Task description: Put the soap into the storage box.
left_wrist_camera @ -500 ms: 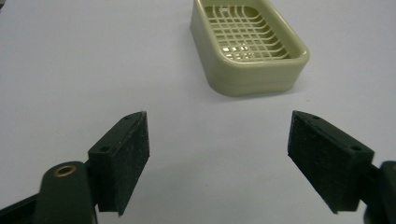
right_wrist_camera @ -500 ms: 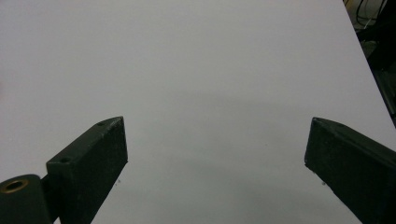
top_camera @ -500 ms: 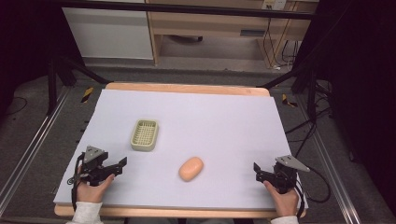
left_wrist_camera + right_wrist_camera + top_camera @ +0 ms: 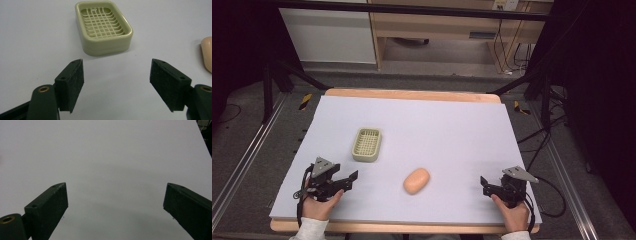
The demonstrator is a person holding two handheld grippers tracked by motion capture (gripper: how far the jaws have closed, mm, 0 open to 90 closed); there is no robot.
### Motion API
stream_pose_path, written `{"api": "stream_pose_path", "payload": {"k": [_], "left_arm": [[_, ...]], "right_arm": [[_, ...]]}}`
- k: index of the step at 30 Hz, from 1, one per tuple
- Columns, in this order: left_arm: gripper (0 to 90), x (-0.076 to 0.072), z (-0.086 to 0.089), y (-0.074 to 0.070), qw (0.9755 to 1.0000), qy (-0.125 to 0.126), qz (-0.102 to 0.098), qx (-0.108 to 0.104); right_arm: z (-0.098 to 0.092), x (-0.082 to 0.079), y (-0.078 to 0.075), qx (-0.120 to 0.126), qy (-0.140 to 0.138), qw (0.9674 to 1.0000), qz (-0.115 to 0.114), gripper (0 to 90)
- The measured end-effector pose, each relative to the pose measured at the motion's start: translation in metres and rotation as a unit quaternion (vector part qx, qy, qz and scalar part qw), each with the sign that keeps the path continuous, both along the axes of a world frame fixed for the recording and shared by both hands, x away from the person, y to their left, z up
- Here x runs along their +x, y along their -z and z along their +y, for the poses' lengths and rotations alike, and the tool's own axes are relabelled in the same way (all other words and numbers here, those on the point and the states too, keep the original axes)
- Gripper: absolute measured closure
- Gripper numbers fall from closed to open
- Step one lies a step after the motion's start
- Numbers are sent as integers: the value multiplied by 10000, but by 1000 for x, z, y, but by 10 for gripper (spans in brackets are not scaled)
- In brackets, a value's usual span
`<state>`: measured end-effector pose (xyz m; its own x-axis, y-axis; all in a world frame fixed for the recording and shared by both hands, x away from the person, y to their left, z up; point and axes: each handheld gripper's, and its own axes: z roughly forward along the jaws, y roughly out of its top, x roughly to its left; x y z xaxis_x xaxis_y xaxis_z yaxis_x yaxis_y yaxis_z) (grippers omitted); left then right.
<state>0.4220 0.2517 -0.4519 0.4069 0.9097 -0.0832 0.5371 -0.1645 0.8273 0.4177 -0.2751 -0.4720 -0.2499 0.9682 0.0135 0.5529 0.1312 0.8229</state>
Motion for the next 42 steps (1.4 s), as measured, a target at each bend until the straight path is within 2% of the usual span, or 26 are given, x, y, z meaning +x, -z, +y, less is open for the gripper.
{"api": "stream_pose_path", "payload": {"k": [14, 25, 31, 37, 42], "left_arm": [[269, -1, -24, -3, 9993, 359, 10, 140], [259, 2, -43, -9, 9975, 653, -3, 281], [252, 5, -53, -17, 9961, 808, 1, 363], [247, 10, -65, -27, 9935, 1012, -21, 521], [241, 13, -76, -36, 9925, 1116, -102, 498]], "right_arm": [[2, 1, 2, -19, 1, 10000, 58, 58], [5, 3, 3, -52, -44, 10000, 68, 58], [7, 3, 3, -83, -55, 9999, 51, 57], [8, 3, 3, -61, -60, 9999, 81, 56], [7, 3, 3, -51, -50, 9999, 75, 56]]}}
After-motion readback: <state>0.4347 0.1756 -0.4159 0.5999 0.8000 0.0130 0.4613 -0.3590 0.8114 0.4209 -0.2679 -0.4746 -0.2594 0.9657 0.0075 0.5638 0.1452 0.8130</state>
